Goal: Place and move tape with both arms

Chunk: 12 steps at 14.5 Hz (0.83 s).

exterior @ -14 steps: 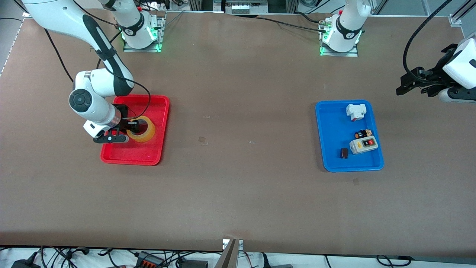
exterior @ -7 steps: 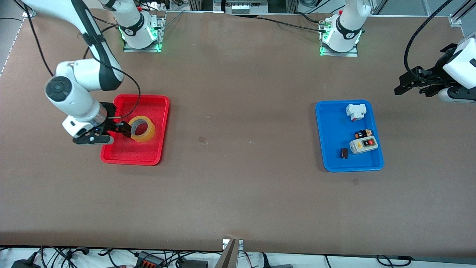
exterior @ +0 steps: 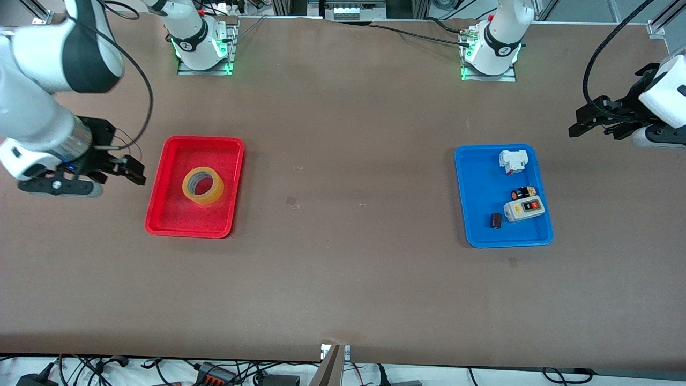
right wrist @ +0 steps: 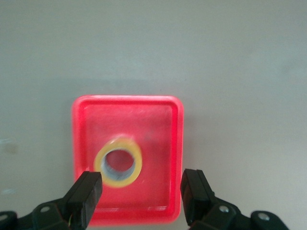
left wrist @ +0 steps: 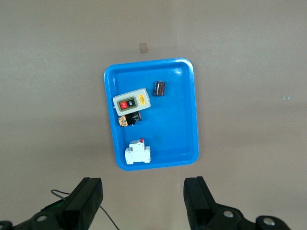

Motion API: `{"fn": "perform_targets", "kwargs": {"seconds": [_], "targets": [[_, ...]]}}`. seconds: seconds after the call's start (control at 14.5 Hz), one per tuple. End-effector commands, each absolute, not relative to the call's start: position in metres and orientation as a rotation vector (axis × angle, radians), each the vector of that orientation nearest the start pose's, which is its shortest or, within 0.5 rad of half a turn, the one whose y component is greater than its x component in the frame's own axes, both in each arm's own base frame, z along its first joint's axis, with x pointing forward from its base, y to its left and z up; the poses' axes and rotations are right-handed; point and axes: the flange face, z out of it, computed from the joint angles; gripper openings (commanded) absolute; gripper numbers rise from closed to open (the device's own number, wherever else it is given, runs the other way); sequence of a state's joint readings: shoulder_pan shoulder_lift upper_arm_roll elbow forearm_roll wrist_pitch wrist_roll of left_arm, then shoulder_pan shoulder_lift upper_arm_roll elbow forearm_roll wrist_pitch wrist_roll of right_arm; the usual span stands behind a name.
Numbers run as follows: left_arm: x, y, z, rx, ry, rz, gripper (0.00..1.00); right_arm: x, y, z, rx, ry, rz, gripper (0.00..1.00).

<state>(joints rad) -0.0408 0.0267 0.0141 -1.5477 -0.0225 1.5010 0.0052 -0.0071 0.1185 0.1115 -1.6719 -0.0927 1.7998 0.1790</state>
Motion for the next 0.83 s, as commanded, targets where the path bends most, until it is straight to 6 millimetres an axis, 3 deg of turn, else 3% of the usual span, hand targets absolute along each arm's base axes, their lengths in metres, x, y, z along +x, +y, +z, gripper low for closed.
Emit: {"fn": "perform_targets", "kwargs": {"seconds": [0.0,0.14,0.34,0.55,0.76], "targets": [[0.56,-0.016,0.619,-3.168,0.051,0.117,1.0,0.601,0.066,0.582,-3.17,0.174,-0.011,0.97],[0.56,-0.016,0.619,-3.168,0.051,0.117,1.0,0.589,0.069,0.607,-3.149,0.192,0.014,0.97],[0.56,-0.016,0.619,-3.167,0.053,0.117,1.0,0.553,0.088,0.64,-3.151,0.178,0.002,0.96],[0.56,-0.015,0.619,-3.165,0.053,0.114,1.0,0.527,0.095,0.641,-3.163,0.213,0.014,0.99],[0.56,-0.015,0.619,-3.165,0.053,0.114,1.0,0.528,0.093,0.633,-3.175,0.192,0.04,0.99]]}}
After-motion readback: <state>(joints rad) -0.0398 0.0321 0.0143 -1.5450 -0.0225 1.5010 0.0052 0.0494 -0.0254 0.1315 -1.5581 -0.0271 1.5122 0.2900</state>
